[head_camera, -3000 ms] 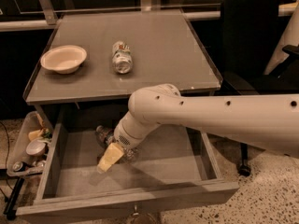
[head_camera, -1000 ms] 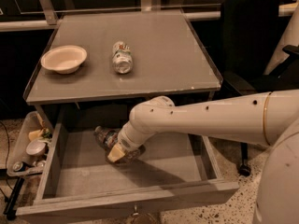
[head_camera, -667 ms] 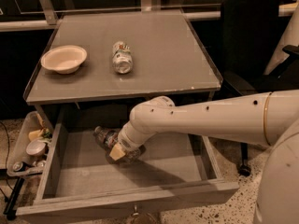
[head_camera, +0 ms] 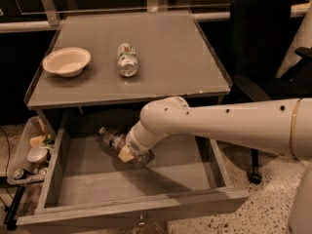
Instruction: Pick water bottle from top drawer and place on counter
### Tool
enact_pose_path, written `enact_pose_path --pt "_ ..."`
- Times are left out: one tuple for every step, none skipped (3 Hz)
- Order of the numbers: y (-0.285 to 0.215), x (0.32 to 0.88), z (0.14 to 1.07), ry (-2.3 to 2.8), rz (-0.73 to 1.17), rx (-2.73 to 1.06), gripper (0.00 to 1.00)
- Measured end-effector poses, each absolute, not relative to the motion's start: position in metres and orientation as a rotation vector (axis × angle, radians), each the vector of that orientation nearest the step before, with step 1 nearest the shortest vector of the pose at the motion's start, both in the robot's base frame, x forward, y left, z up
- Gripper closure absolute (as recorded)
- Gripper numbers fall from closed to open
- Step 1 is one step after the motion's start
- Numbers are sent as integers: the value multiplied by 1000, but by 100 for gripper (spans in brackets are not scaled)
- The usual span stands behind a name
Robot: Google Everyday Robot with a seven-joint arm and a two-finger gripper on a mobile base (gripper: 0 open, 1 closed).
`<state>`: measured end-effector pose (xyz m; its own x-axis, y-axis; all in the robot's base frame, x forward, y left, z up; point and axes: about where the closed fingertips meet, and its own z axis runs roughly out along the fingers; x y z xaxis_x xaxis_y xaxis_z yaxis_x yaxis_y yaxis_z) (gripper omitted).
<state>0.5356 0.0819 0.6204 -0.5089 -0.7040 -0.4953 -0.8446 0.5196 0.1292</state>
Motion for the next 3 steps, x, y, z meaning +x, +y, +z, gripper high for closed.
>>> enact_pose_path --pt "67 521 656 2373 552 -1273 100" --pt "40 504 686 2405 565 -1244 100" --pt "8 485 712 2453 523 -1197 100"
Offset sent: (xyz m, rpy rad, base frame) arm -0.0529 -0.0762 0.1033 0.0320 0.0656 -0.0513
